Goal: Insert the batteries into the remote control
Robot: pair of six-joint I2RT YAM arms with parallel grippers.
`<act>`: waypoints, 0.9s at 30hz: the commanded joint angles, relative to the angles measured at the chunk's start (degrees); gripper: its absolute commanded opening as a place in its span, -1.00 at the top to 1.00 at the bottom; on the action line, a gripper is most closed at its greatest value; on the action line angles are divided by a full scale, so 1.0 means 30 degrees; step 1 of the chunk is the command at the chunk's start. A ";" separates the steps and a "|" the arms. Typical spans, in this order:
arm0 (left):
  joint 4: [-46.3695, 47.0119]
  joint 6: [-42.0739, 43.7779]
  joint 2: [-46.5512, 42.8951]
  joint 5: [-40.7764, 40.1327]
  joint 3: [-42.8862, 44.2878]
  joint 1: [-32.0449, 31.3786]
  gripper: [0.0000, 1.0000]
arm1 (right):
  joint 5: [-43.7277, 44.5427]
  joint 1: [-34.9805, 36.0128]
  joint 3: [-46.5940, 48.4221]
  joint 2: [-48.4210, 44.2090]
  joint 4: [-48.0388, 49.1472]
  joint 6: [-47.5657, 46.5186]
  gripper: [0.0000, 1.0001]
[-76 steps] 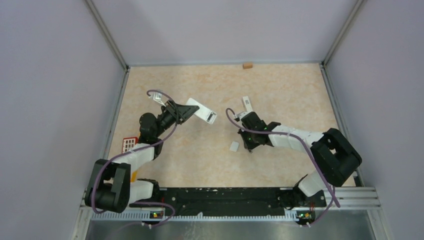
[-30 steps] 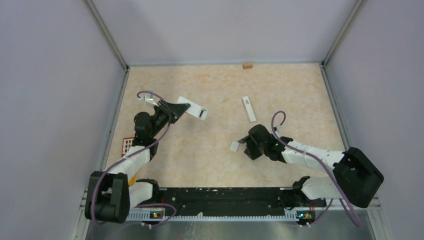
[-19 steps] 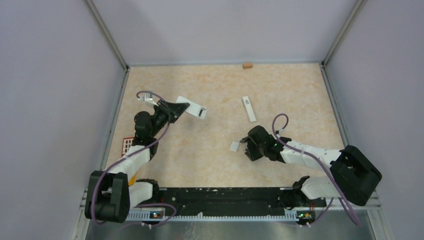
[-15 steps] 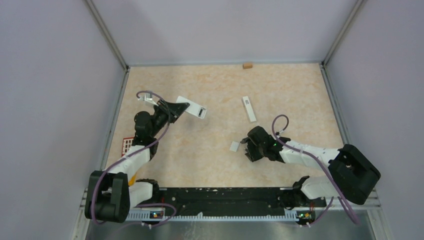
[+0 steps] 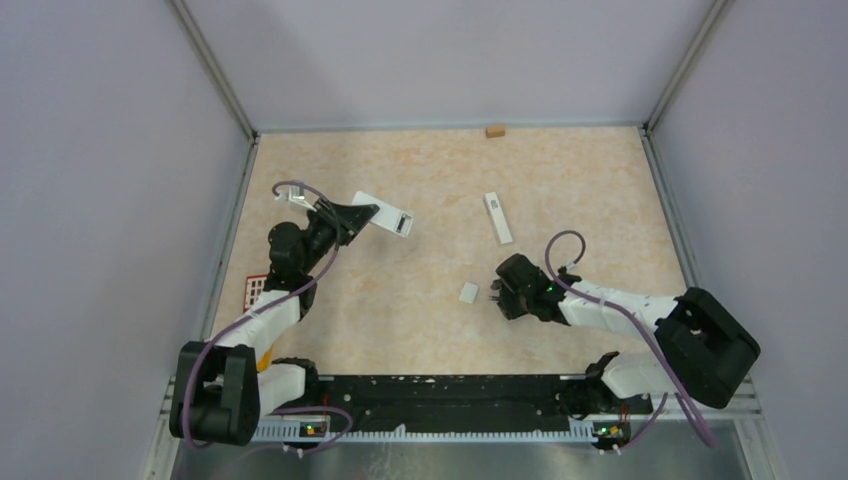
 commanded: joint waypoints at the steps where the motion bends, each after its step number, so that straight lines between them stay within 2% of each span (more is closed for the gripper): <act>1: 0.0900 0.0131 0.0056 -0.0277 0.0651 0.0110 1.00 | 0.0572 -0.0372 0.0144 0.0742 -0.1070 -0.0357 0.13; 5: 0.0897 0.0188 0.0097 -0.0372 0.0618 0.0110 1.00 | -0.0290 -0.0683 0.0461 0.1481 -0.1274 -0.0671 0.35; 12: 0.0632 0.0403 -0.0212 -0.0651 0.0592 0.0110 1.00 | -0.1944 -0.1239 0.3008 0.4606 -0.3766 -0.2700 0.36; 19: 0.0009 0.0748 -0.0562 -0.0914 0.0530 0.0114 1.00 | -0.2497 -0.1385 0.4254 0.6314 -0.4975 -0.3298 0.56; 22: -0.0036 0.0806 -0.0614 -0.0908 0.0503 0.0129 1.00 | -0.2349 -0.1490 0.4785 0.6671 -0.5477 -0.3599 0.44; 27: -0.0083 0.0822 -0.0700 -0.0922 0.0444 0.0132 1.00 | -0.1545 -0.1764 0.4656 0.6253 -0.5340 -0.3711 0.12</act>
